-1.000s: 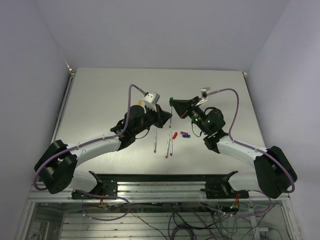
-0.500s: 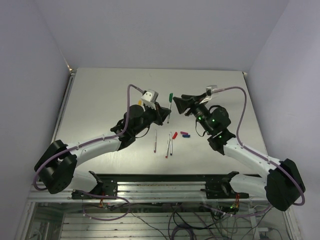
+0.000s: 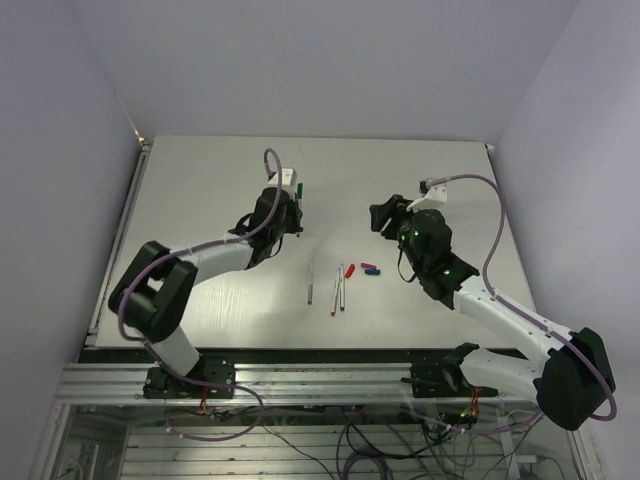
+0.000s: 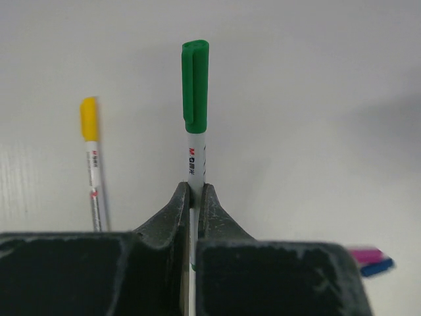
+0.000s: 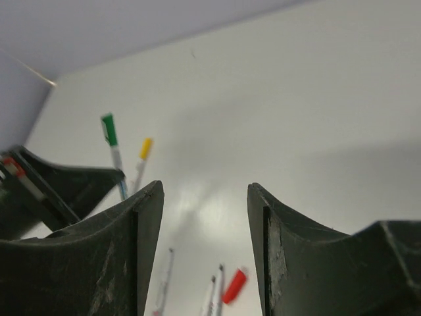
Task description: Insert the pens into the pen caps
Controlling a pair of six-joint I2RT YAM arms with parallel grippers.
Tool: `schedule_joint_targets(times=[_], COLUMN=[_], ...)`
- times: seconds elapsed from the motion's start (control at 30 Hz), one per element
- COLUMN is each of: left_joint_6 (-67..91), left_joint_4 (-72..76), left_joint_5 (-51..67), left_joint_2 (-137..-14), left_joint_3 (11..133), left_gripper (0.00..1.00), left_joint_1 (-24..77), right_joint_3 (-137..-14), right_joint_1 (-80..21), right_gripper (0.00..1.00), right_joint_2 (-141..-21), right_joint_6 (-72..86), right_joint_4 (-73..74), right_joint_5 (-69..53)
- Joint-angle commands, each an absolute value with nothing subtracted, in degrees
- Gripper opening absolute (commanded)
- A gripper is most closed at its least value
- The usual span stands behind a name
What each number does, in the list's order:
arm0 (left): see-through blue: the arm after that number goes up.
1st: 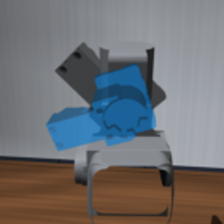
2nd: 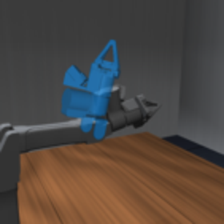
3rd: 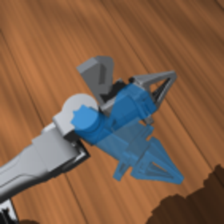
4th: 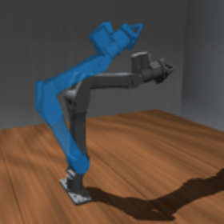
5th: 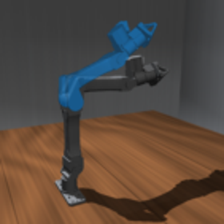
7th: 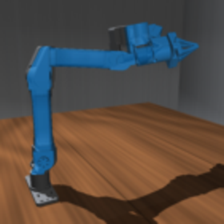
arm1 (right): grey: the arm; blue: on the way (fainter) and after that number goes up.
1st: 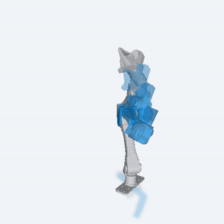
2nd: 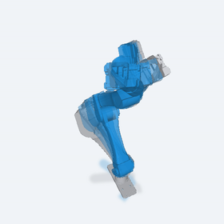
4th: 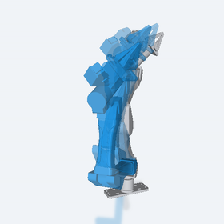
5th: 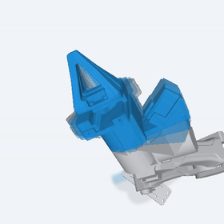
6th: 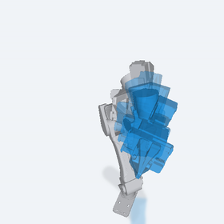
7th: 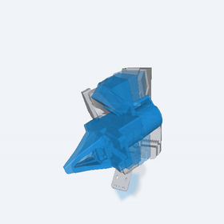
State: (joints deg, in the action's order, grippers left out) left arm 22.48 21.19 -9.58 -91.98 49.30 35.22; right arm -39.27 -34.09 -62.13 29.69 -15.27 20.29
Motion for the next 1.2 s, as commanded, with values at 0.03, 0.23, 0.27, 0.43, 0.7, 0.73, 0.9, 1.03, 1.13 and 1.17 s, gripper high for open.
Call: schedule_joint_targets(times=[0.03, 0.23, 0.27, 0.43, 0.7, 0.73, 0.9, 1.03, 1.13, 1.17], left_joint_6=[21.09, 20.96, 20.80, 19.96, 21.23, 21.48, 22.63, 23.11, 23.25, 23.33], left_joint_4=[11.59, 6.76, 5.42, 1.83, -0.34, -0.68, -1.93, -2.25, -2.52, -2.59], left_joint_5=[-14.31, -15.50, -16.64, -17.88, -16.96, -16.92, -16.93, -17.13, -17.31, -17.31], left_joint_2=[-98.80, -104.15, -105.17, -108.57, -114.23, -114.80, -116.48, -116.50, -115.70, -115.28], left_joint_3=[57.28, 62.27, 63.52, 66.54, 69.76, 70.03, 71.25, 71.28, 71.45, 71.52], left_gripper=[0.07, 0.07, 0.07, 0.07, 0.07, 0.07, 0.09, 0.19, 0.33, 0.37], left_joint_1=[33.15, 31.24, 31.16, 29.88, 29.18, 29.18, 29.18, 29.18, 29.18, 29.15], right_joint_3=[-37.57, -37.29, -37.47, -37.58, -37.00, -37.00, -36.50, -36.06, -35.87, -35.79], right_joint_1=[-33.97, -33.88, -33.92, -33.93, -33.93, -33.93, -33.93, -33.95, -33.93, -33.93], right_gripper=[0.53, 0.52, 0.52, 0.52, 0.52, 0.51, 0.52, 0.51, 0.52, 0.51], right_joint_2=[-63.37, -65.16, -65.33, -66.08, -66.44, -66.45, -66.56, -66.94, -67.13, -67.06], right_joint_6=[33.27, 34.06, 34.10, 34.27, 35.07, 35.11, 35.15, 35.27, 35.12, 35.07], right_joint_4=[-7.83, -8.84, -8.95, -9.04, -9.76, -9.69, -10.63, -11.76, -12.35, -12.51], right_joint_5=[24.51, 23.03, 22.77, 22.27, 21.01, 21.01, 20.20, 19.40, 19.01, 18.99])
